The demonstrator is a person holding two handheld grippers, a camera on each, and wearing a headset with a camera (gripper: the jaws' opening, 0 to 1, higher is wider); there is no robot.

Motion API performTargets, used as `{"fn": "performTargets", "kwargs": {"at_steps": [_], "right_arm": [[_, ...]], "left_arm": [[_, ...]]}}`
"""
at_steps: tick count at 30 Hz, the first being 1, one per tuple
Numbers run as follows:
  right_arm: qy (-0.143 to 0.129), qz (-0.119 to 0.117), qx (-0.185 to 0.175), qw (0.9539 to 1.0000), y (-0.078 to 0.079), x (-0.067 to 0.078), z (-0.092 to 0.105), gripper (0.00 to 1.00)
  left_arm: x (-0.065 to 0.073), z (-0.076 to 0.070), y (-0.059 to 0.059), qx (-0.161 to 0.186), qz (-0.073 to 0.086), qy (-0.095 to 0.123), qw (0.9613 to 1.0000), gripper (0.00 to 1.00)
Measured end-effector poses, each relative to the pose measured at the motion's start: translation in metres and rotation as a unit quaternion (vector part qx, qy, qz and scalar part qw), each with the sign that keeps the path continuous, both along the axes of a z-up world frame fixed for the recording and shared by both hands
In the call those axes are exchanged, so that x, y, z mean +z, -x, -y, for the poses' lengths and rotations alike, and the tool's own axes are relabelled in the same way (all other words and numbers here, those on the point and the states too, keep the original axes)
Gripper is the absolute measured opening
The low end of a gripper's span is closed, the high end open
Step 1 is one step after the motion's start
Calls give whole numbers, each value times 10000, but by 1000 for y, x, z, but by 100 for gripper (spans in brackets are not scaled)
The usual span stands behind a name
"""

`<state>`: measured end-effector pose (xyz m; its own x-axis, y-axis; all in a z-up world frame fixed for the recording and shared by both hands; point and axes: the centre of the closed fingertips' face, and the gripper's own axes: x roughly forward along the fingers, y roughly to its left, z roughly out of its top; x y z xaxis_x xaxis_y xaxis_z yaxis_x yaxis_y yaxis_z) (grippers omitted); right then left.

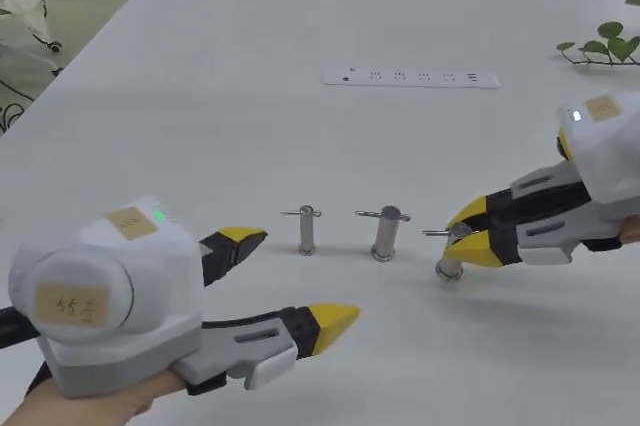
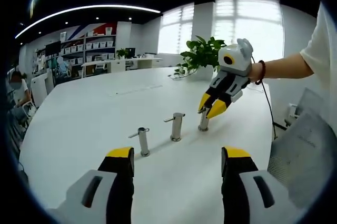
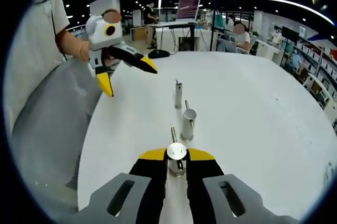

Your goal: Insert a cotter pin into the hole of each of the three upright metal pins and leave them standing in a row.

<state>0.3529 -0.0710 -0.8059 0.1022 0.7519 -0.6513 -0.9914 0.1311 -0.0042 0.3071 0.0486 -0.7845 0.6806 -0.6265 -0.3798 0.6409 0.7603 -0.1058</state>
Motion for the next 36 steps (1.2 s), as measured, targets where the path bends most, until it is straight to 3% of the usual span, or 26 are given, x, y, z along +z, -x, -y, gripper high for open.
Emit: {"fn": "performTargets", "kwargs": {"at_steps": [7,23,36], "right_arm": [[35,19,-127,9999,-12,-1,12,14],[124,22,-119,9999,-29,-13,20,14],[16,-94,109,9999,-24,-14,19,14]], "left_arm": [[3,-4,1,117,14,74,9999,68],[-1,-10,1,180,-33,-32,9998,67],[-2,-15,-1,245,-44,-82,9997,67]]}}
